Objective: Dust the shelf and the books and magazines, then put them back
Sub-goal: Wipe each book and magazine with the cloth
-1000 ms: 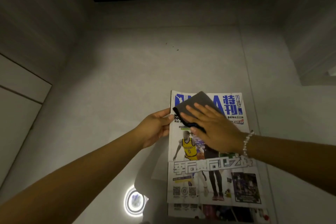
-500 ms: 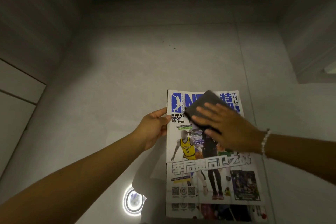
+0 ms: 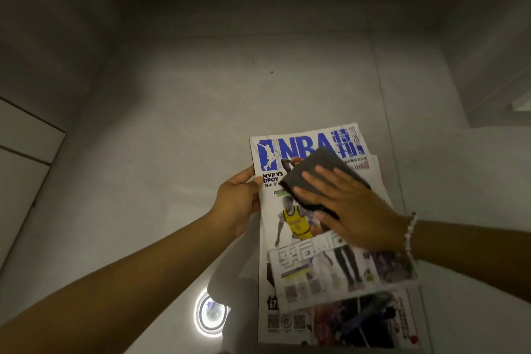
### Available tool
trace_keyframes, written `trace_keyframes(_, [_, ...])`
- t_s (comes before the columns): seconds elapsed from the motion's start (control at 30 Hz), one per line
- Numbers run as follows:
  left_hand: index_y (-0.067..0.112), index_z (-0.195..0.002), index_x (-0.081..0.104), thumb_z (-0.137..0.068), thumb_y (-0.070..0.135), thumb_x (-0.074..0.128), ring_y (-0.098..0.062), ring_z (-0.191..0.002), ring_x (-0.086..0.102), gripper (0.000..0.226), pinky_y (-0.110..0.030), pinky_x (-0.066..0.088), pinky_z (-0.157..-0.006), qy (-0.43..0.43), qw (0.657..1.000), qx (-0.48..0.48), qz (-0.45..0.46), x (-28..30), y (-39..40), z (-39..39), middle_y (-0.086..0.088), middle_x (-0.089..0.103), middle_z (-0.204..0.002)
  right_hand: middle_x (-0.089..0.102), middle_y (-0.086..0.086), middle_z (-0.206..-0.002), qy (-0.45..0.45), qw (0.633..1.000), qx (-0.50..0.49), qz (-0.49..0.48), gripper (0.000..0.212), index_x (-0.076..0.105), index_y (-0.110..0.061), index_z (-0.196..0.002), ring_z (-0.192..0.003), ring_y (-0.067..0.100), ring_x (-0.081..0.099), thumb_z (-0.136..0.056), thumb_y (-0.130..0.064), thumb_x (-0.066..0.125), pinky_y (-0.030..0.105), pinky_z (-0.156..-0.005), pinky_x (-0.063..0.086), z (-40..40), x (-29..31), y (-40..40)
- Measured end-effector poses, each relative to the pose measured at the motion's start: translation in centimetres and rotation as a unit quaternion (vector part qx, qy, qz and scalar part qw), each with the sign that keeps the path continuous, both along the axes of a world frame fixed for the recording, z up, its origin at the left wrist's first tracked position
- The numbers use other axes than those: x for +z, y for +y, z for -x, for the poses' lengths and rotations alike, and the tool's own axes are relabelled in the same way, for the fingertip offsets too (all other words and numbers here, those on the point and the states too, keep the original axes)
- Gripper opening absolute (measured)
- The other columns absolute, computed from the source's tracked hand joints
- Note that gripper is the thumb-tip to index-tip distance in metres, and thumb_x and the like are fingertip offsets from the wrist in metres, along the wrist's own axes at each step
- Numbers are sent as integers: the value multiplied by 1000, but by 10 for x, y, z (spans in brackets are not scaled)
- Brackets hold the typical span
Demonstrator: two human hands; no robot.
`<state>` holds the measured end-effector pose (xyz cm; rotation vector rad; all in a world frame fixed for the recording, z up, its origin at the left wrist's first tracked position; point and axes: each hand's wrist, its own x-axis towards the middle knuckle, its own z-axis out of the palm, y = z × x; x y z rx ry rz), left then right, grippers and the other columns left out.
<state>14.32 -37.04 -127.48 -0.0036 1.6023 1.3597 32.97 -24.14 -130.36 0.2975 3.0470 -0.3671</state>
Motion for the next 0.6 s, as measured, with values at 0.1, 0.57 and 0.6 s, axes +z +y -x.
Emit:
trace_keyframes(0.1, [15,-133,54,-99,8,43,-21,-86,70,36,-32,59,-62,-32,999,32,-13,1,11,0,-9,71,-106,13,-1,-156,-17,993,-120,12,56,7,-35,-145,-146,24,7,-93,-55,6,36,-115,-2,19,5,46])
trace_keyframes(0.57, [14,-109,60,-98,13,48,-17,-81,72,16,-30,60,-64,-40,999,-10,-12,2,8,3,-6,72,-101,18,-4,-154,-1,1000,14,-17,48,17,-35,-148,-145,19,9,-101,-47,16,38,-119,0,-13,-6,-8])
trace_keyframes(0.6, [14,-109,60,-98,12,48,-18,-81,72,16,-30,60,-65,-34,999,-11,-8,2,9,3,-6,72,-100,17,-3,-155,-12,999,-32,-11,49,15,-35,-147,-145,19,6,-100,-48,14,39,-118,-1,-11,-5,8])
